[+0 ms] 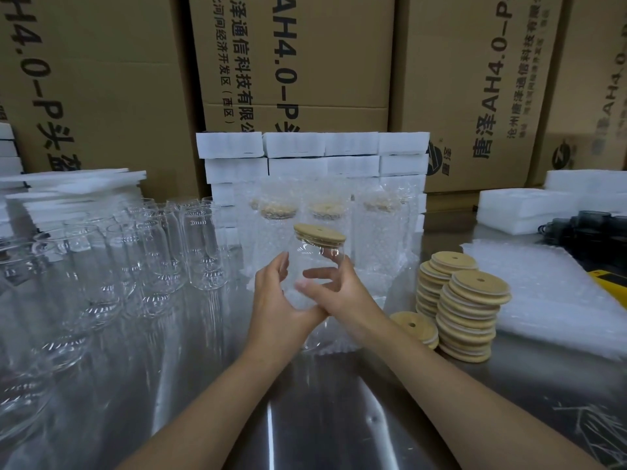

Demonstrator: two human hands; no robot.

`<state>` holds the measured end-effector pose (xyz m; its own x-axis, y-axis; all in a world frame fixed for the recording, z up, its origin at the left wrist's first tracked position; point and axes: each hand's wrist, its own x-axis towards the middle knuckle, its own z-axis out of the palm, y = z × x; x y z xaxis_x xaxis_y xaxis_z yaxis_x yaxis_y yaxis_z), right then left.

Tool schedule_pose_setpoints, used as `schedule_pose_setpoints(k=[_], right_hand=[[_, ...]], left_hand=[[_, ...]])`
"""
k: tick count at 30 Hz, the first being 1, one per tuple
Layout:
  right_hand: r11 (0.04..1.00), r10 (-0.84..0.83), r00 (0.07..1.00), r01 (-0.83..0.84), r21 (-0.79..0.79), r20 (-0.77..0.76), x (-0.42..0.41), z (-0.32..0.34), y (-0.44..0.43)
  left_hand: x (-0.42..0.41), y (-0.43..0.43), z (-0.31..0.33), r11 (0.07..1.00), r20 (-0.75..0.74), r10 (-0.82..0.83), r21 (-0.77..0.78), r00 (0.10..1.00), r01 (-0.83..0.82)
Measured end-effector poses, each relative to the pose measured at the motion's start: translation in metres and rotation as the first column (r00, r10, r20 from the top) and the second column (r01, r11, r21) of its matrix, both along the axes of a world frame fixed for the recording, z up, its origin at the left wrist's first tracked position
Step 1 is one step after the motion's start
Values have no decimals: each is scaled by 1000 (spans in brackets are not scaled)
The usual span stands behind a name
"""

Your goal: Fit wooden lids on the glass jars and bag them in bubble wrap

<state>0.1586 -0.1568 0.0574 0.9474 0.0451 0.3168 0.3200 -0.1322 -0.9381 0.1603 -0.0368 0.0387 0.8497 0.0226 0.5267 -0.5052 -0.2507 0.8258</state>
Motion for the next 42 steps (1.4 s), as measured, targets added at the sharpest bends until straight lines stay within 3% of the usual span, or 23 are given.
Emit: schedule_pose_setpoints(k=[6,9,14,17,20,24,30,37,42], right_hand=[[997,-76,995,75,4,59,3,1,-4],[987,-159,984,157,28,80,1,5,-8],[941,-321,941,305,146,104,1,15,-16],[923,-358,929,337,186,90,0,18,-19],[919,-369,925,349,181,89,0,18,-20],[921,-367,927,351,169,75,1,17,-18],[923,-311,950,297,246,18,7,12,-17],[918,-90,990,124,377,-106,10,11,-15],[910,-89,992,119,397,-95,8,14,-16]], left_hand=[[1,8,3,993,8,-55,105,998,54],[2,9,3,992,-40,-122,2,992,122],[12,10,-1,998,-75,44,-46,996,-48],[14,10,0,991,-199,90,-84,976,-108],[12,8,3,976,-380,-45,-212,924,-40],[6,3,6,946,-401,-193,-318,895,62],[3,1,8,930,-300,-170,-364,939,52],[6,4,6,891,-294,-215,-450,931,64],[8,6,5,894,-271,-194,-444,943,57]])
